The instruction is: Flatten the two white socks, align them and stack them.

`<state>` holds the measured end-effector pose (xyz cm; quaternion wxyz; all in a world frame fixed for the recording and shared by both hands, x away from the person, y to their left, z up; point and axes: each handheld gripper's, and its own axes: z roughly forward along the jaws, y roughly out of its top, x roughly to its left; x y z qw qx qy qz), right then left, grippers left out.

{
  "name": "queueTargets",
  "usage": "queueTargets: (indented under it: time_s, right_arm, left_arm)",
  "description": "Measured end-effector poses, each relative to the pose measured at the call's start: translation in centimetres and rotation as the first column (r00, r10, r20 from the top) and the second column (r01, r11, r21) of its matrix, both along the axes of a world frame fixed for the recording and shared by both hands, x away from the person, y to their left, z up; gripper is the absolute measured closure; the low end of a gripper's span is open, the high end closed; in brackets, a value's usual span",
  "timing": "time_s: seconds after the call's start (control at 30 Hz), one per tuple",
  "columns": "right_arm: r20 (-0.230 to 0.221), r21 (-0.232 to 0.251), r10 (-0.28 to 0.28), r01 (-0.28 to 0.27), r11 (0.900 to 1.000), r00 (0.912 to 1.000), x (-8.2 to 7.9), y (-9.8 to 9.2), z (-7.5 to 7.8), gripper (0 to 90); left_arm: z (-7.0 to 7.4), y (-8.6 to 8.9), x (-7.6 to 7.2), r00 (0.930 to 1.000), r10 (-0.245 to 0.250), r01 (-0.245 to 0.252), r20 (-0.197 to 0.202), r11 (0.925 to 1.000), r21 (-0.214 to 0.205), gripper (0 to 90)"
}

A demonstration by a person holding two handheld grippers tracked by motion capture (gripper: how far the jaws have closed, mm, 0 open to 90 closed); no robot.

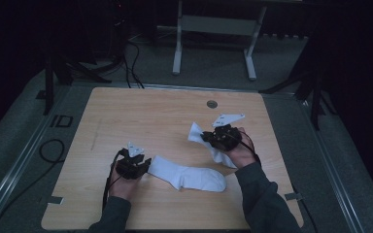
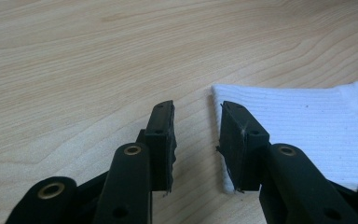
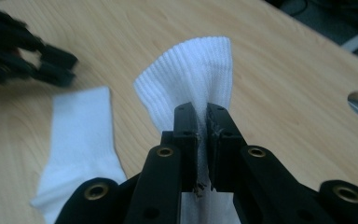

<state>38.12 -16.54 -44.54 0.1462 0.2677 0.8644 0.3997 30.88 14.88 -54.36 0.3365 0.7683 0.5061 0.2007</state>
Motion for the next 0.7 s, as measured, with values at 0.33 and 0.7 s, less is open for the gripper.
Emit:
queueTargets:
  time_s: [0.33, 0.7]
  right_arm:
    - [0.033, 0.088, 0.019, -0.021, 0.9959, 0.9993, -0.5, -0.4, 2.5, 83.3]
    - [0.088, 0.170, 0.063, -0.077, 0.9825, 0.9942, -2.6, -0.8, 5.5, 83.3]
  left_arm:
    - [-0.1, 0.0, 0.1, 1.0000, -0.001, 0.001, -0.010, 1.0000, -0.008, 65.7]
    - [-0.2, 0.0, 0.2, 0.9998, -0.005, 0.005, -0.019, 1.0000, -0.007, 65.7]
